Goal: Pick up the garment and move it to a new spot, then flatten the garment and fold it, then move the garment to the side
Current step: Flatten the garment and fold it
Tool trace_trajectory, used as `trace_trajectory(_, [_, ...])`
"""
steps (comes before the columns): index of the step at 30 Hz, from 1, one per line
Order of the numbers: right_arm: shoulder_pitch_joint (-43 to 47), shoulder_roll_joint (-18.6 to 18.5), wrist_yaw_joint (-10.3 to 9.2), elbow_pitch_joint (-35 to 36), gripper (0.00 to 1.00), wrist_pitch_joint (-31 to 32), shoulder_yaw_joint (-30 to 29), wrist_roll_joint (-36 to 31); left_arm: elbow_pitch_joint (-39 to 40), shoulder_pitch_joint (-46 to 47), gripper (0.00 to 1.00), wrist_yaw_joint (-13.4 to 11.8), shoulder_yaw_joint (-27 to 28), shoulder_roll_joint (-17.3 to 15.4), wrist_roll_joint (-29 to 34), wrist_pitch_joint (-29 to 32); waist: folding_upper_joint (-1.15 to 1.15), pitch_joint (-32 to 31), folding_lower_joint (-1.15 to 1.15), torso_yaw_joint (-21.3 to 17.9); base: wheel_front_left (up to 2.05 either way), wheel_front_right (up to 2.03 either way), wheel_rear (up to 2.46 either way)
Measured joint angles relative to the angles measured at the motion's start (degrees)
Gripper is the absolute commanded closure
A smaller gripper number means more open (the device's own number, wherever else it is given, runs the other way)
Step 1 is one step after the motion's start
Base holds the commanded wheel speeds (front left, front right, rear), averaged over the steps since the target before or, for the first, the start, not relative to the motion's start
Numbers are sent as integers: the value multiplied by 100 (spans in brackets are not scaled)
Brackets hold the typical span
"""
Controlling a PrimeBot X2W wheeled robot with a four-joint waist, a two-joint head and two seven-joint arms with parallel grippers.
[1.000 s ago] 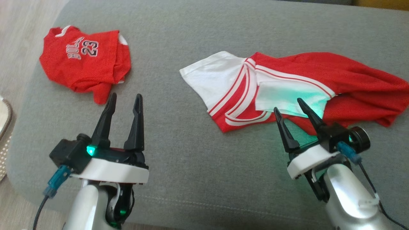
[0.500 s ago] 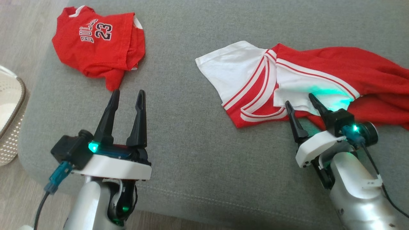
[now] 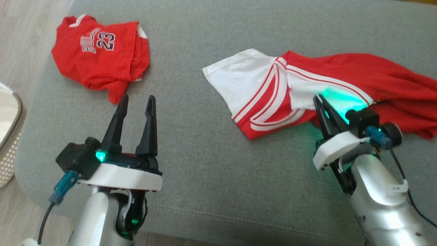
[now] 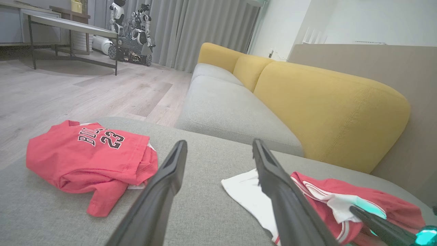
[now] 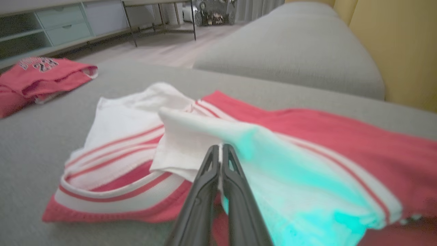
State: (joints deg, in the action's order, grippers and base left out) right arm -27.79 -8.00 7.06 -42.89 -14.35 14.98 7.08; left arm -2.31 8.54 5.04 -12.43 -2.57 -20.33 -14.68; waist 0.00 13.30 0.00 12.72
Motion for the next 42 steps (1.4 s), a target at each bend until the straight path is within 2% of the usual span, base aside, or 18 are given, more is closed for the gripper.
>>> trace_trajectory(9, [323,-99,0,1546,100,-1,102,47,-70,-171,0,1,18,1,0,0,0,-487,0,-221,0,0,0])
trace_trajectory(15, [354,-419,0,2451,100,33,130,-13,-19,-337,0,-9,-9,-1,-116,0,0,-617,0,-322,0,0,0])
trace_trajectory(21, [-196,-876,0,3038,100,576,275,-13,35,-326,0,-51,-185,-1,-204,0,0,-400,0,-234,0,0,0])
trace_trajectory(27, [-1402,-1393,0,2939,100,1124,716,169,51,-97,0,-52,-421,-1,-372,0,0,-16,0,5,0,0,0])
trace_trajectory(30, [-2154,-1638,0,2463,100,1400,909,438,112,144,0,-57,-589,3,-505,0,0,242,0,180,0,0,0])
trace_trajectory(34, [-2926,-1850,0,1427,100,1606,1201,821,113,403,0,-109,-760,10,-645,-1,0,540,1,486,0,0,0])
trace_trajectory(35, [-3042,-1852,0,1139,39,1669,1282,934,112,412,0,-109,-794,10,-654,-1,0,602,1,562,0,0,0])
trace_trajectory(36, [-3133,-1847,0,839,0,1727,1366,1044,107,411,0,-109,-827,10,-655,-1,0,666,1,638,0,0,0])
trace_trajectory(39, [-3271,-1849,0,30,0,1840,1621,1250,98,419,0,-111,-875,13,-679,-1,0,815,1,834,0,0,0])
trace_trajectory(42, [-3300,-1829,0,-463,0,1801,1891,1288,97,472,0,-154,-859,12,-706,-1,0,894,1,947,0,0,0])
